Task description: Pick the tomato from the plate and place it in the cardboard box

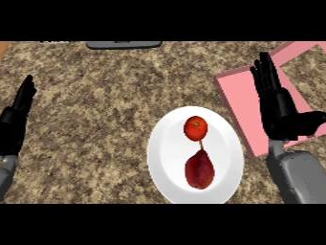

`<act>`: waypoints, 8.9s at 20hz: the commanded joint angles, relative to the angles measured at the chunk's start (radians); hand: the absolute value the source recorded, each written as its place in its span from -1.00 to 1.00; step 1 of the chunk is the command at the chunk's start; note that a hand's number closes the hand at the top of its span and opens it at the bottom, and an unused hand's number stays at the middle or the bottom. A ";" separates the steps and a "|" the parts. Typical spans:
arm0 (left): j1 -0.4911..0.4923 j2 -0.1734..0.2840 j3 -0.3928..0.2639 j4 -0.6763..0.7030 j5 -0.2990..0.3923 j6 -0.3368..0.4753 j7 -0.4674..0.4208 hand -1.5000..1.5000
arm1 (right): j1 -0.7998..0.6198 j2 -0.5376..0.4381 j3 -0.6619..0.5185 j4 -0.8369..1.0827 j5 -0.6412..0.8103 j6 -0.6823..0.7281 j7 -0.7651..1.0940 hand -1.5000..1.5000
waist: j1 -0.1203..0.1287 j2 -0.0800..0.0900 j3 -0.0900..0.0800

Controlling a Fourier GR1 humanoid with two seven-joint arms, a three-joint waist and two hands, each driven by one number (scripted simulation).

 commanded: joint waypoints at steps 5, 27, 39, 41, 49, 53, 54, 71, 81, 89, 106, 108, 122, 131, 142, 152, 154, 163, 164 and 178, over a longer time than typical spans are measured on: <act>-0.009 -0.151 0.026 -0.121 0.151 -0.027 0.066 0.00 | -0.086 -0.132 -0.228 0.285 -0.298 0.291 0.054 1.00 | 0.066 0.011 -0.025; 0.059 -0.191 0.020 -0.295 0.216 -0.028 0.242 0.00 | -0.521 -0.462 0.155 0.738 0.193 1.024 -0.207 -1.00 | 0.049 -0.003 -0.030; 0.086 -0.255 0.069 -0.295 0.142 -0.044 0.245 0.00 | -0.622 -0.272 0.055 0.751 0.153 1.098 -0.029 -1.00 | 0.023 -0.004 -0.030; 0.082 -0.224 0.098 -0.337 0.150 -0.064 0.294 0.00 | -0.591 -0.273 0.057 0.702 0.175 1.079 -0.001 -1.00 | 0.022 -0.005 -0.030; 0.113 -0.280 0.106 -0.354 0.085 -0.049 0.305 0.00 | -0.482 -0.163 0.045 0.556 0.177 1.050 0.161 -1.00 | 0.015 -0.007 -0.030; 0.103 -0.341 0.091 -0.320 0.044 -0.038 0.276 0.00 | -0.464 -0.147 0.040 0.534 0.200 1.055 0.201 -1.00 | 0.015 -0.006 -0.030; 0.062 -0.304 0.141 -0.316 0.067 -0.081 0.318 0.00 | -0.434 -0.169 0.029 0.548 0.236 1.052 0.130 -1.00 | 0.017 -0.004 -0.030; 0.091 -0.395 0.198 -0.278 -0.013 -0.161 0.269 0.00 | -0.382 -0.066 0.012 0.554 0.384 1.004 0.085 -1.00 | 0.020 -0.002 -0.030; 0.089 -0.403 0.265 -0.276 -0.014 -0.205 0.299 0.00 | -0.378 -0.007 0.022 0.549 0.480 0.957 0.096 -1.00 | 0.019 -0.003 -0.030; 0.117 -0.416 0.288 -0.332 -0.018 -0.246 0.327 0.00 | -0.386 -0.004 -0.009 0.579 0.500 1.007 0.070 -1.00 | 0.021 -0.004 -0.030; 0.128 -0.483 0.275 -0.377 -0.112 -0.226 0.375 0.00 | -0.301 0.026 0.014 0.551 0.616 0.976 -0.014 -1.00 | 0.017 -0.004 -0.030; 0.148 -0.440 0.332 -0.362 -0.060 -0.297 0.338 0.00 | -0.390 0.048 -0.003 0.701 0.641 0.932 -0.057 -1.00 | 0.025 -0.002 -0.030; 0.068 -0.485 0.297 -0.341 -0.104 -0.263 0.385 0.00 | -0.332 0.179 0.170 0.517 0.792 0.595 0.087 1.00 | 0.032 -0.007 -0.030; 0.096 -0.504 0.256 -0.335 -0.123 -0.277 0.360 0.00 | -0.410 0.184 0.562 0.318 0.919 0.293 0.671 1.00 | 0.082 -0.016 -0.032; 0.097 -0.498 0.306 -0.275 -0.099 -0.295 0.302 0.00 | -0.711 0.184 0.905 0.034 0.793 0.195 1.222 1.00 | 0.058 -0.007 -0.032; 0.128 -0.478 0.310 -0.326 -0.104 -0.294 0.335 0.00 | -0.852 0.184 0.645 0.048 1.032 0.133 1.429 1.00 | 0.028 -0.016 -0.032; 0.121 -0.499 0.297 -0.336 -0.123 -0.259 0.354 0.00 | -0.868 0.184 0.609 0.025 1.051 0.174 1.458 1.00 | 0.018 -0.018 -0.031; 0.125 -0.479 0.317 -0.362 -0.107 -0.274 0.375 0.00 | -0.721 0.118 0.433 -0.015 1.111 0.250 1.346 1.00 | 0.005 -0.010 -0.030; 0.084 -0.479 0.332 -0.301 -0.121 -0.261 0.346 0.00 | -0.721 0.102 0.399 -0.048 1.094 0.278 1.327 1.00 | -0.004 -0.008 -0.030; 0.081 -0.505 0.318 -0.320 -0.112 -0.272 0.352 0.00 | -0.467 -0.111 0.237 0.138 1.200 0.160 0.944 1.00 | 0.017 -0.001 -0.030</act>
